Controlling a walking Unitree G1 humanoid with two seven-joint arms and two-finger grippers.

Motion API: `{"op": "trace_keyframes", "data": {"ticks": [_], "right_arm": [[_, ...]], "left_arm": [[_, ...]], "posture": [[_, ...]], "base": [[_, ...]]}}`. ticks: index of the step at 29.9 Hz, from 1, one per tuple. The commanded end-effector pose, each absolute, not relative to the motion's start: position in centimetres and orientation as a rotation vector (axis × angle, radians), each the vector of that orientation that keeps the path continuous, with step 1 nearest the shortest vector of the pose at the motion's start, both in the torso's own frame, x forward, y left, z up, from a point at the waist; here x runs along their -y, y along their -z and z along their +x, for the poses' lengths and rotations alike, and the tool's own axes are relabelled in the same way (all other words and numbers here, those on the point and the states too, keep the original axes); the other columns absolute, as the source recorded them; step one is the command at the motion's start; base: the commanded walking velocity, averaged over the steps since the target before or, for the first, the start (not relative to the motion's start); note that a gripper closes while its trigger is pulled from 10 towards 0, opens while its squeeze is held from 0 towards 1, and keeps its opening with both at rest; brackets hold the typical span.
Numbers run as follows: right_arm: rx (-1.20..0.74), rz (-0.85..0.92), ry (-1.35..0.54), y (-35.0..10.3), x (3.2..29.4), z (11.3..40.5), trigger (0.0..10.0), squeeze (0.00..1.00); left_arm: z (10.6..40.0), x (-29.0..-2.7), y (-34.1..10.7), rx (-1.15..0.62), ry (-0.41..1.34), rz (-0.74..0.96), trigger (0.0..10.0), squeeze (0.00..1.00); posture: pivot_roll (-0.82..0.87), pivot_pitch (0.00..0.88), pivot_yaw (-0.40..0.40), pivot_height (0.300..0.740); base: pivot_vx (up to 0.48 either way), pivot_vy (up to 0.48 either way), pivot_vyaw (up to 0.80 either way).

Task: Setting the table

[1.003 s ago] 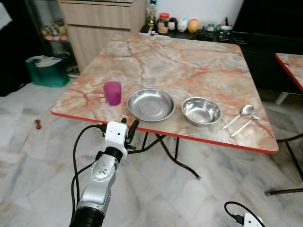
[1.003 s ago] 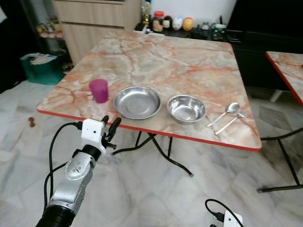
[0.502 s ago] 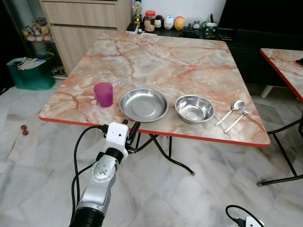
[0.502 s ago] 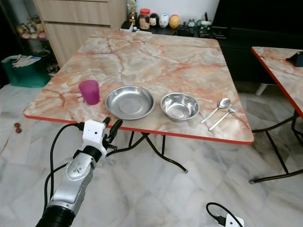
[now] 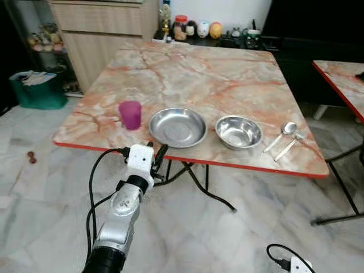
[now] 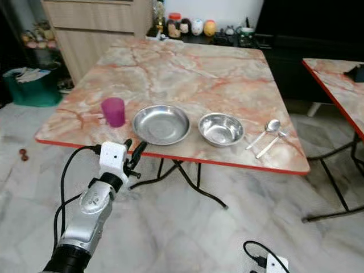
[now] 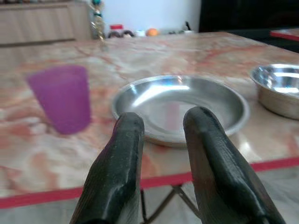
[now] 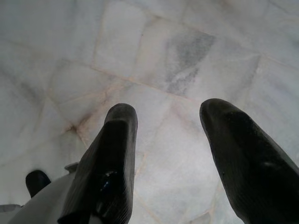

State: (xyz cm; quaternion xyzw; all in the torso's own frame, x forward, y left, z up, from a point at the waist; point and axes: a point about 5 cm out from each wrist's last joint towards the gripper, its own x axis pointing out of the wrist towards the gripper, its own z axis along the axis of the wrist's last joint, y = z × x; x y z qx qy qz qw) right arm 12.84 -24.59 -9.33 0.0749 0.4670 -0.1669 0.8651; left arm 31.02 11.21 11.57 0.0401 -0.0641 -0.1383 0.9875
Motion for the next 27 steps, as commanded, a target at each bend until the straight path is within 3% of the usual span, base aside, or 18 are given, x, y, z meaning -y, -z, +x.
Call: {"op": "trace_keyframes", "data": {"ticks": [1, 18, 27], "right_arm": [[-0.976, 0.147, 0.352, 9.2, 24.8, 13.0, 10.0, 0.00], [-0.968, 0.140, 0.330, 9.1, 24.7, 13.3, 10.0, 0.00], [-0.974, 0.133, 0.325, 9.2, 24.7, 13.2, 10.0, 0.00]], "left_arm": [[31.1, -10.6, -12.4, 0.158, 0.291, 0.069, 10.0, 0.00], [31.2, -10.5, -13.6, 0.210, 0.291, 0.072, 10.0, 0.00], [30.1, -10.8, -14.3, 0.238, 0.289, 0.070, 10.0, 0.00]], "posture": [[0.12, 0.000, -0.046, 0.740], [0.12, 0.000, -0.040, 0.740], [0.13, 0.000, -0.047, 0.740]], "base": [[0.292, 0.000, 0.00], [0.288, 0.000, -0.17], [0.000, 0.000, 0.00]]}}
